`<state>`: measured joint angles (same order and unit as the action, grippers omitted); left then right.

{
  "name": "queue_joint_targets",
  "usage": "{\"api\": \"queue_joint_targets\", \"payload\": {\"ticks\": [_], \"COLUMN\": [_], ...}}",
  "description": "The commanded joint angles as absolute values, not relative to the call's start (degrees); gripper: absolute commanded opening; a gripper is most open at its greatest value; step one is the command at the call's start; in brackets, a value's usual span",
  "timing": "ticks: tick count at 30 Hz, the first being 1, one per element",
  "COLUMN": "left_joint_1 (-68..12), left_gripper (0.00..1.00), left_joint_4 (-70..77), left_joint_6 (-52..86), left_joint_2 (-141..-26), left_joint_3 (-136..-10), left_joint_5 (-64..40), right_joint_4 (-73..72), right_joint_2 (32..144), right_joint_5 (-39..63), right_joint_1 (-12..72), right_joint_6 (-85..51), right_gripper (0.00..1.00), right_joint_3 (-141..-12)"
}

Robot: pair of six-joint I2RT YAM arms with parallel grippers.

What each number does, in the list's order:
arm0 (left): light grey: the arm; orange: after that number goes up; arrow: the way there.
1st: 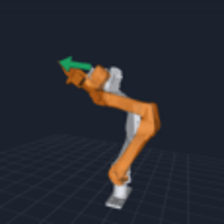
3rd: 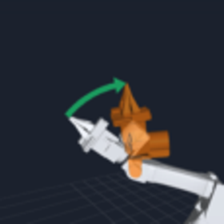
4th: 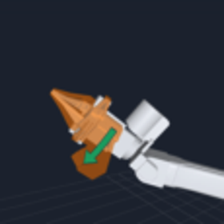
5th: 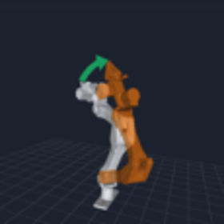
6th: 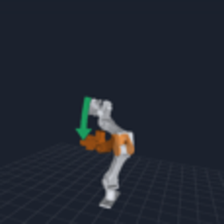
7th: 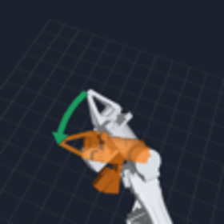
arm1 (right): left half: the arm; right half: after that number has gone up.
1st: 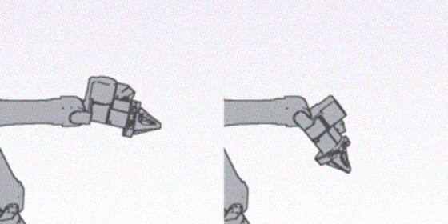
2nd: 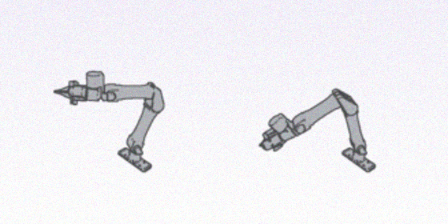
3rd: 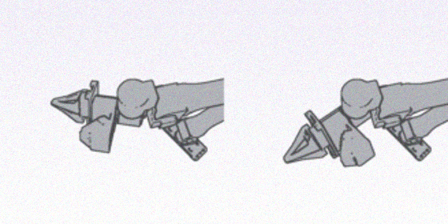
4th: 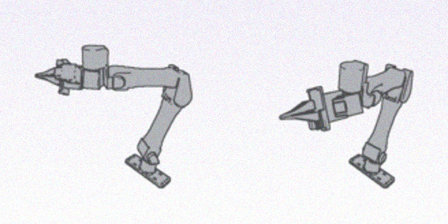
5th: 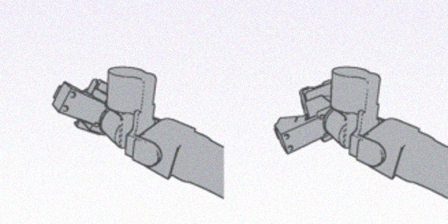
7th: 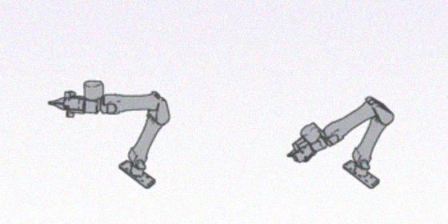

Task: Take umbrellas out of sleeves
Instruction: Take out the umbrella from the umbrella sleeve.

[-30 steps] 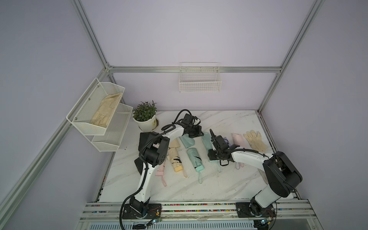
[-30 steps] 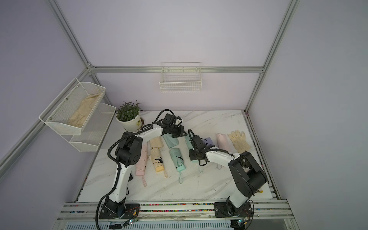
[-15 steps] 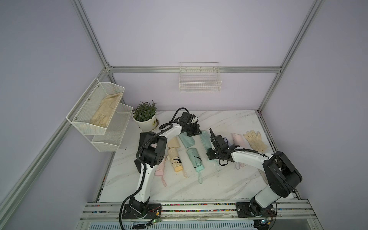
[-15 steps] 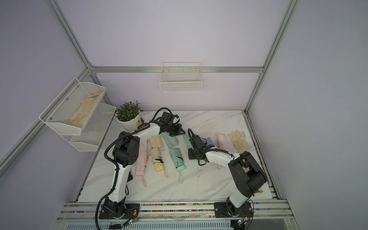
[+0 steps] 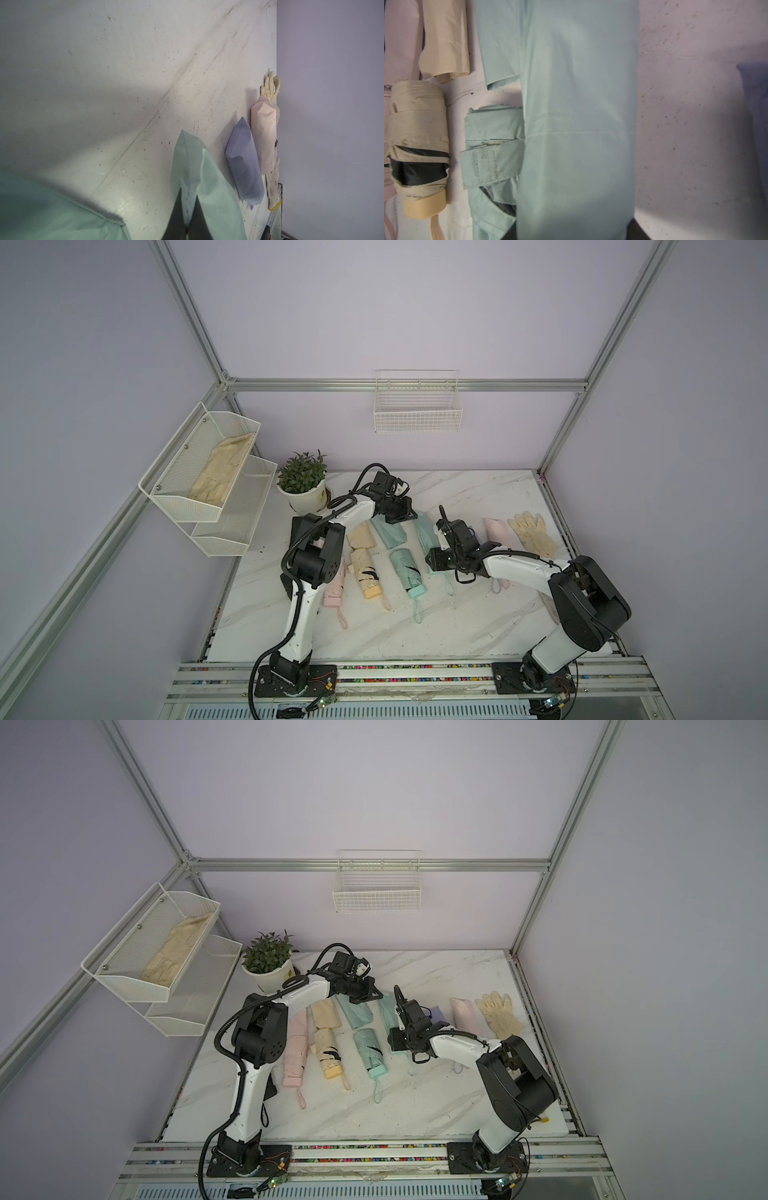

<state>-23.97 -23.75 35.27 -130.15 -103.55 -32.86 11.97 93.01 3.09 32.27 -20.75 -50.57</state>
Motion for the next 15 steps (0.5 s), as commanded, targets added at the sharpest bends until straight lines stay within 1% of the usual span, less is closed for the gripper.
{"api": "queue_joint_targets", "payload": {"ticks": [1, 6, 9, 10, 15], "left_joint_1": [-21.0, -20.9, -20.9, -21.0, -21.0], "left_gripper": [0.0, 0.0, 0.0, 0.0, 0.0], "left_joint_4": [-19.2, -19.2, -19.2, -19.1, -17.6], "left_joint_6": [33.7, 33.6, 33.7, 33.9, 34.6], "left_joint_2": [-127.3, -127.2, -127.4, -127.5, -127.7], "left_joint_3": [-104.5, -104.2, -104.0, -103.8, -101.8], "left_joint_5": [-27.9, -27.9, -28.0, -28.2, -28.6], "right_joint_4": [17.7, 18.1, 18.2, 18.3, 20.6], "right_joint_2": [93.1, 93.3, 93.5, 93.9, 97.0], "right_joint_5": [-4.1, -5.5, -5.4, -5.5, -7.0], "right_joint_1": [32.8, 32.8, 32.8, 32.8, 32.8], "right_joint_6": [-21.6, -21.8, -21.6, -21.6, -21.7], "right_gripper": [0.43, 0.46, 0.54, 0.55, 0.55], "right_joint_3": [-51.2, -51.3, -51.3, -51.4, -52.9]}}
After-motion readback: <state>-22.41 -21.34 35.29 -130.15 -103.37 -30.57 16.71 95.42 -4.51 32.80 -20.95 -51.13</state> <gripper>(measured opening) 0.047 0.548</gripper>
